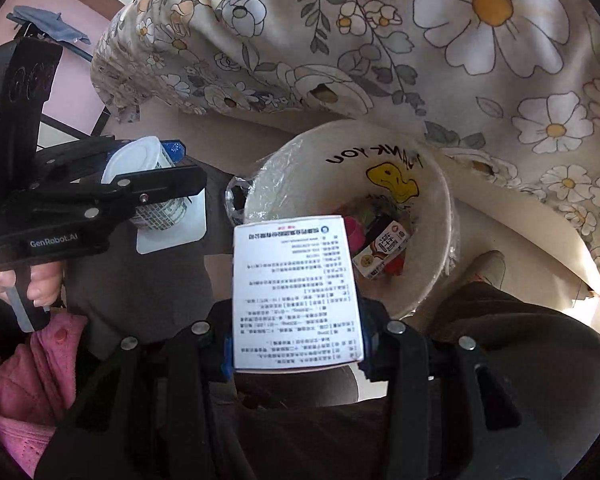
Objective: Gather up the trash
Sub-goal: 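Carry the yogurt cup and white box with both tools over the white bin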
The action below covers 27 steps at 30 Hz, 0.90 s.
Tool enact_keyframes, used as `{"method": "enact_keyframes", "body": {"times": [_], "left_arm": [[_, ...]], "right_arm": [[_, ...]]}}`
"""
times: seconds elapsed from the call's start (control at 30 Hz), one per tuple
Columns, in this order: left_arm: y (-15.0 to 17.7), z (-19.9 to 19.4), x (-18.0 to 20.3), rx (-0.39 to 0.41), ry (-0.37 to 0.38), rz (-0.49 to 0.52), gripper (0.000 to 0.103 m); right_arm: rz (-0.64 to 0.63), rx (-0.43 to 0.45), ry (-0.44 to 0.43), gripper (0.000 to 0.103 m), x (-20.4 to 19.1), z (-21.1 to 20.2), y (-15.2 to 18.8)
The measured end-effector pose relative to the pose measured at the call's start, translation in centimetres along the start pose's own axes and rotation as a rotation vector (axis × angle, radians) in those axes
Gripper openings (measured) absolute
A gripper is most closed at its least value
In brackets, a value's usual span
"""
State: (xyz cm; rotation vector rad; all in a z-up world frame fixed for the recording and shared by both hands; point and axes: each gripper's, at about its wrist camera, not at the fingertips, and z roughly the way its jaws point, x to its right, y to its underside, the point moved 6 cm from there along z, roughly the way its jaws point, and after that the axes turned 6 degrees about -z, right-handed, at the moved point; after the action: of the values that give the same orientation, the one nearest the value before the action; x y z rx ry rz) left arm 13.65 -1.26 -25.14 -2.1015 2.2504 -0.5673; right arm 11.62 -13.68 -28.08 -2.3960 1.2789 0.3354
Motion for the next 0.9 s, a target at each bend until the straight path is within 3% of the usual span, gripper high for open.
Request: {"method": "enact_keyframes", "body": {"times": [0.5,0.8,0.9], "left_arm": [[-0.4,8.7,-0.9,-0.16,-0.007,-0.091,0.053],[-0.8,12.7,-1.5,-0.229,0.053,-0.145,0.053],[-1.0,13.7,-1.6,-0.241,0.058,-0.158,0.053]], "right_arm": [[0.128,-0.132,0.019,0.045,3.1,6.5,-0.8],[0.266,-0.179,0.01,0.045,5.6,9.4,-0.5],[0.264,-0.18,0.047,0.045,6.2,10.2,-0.9]]}}
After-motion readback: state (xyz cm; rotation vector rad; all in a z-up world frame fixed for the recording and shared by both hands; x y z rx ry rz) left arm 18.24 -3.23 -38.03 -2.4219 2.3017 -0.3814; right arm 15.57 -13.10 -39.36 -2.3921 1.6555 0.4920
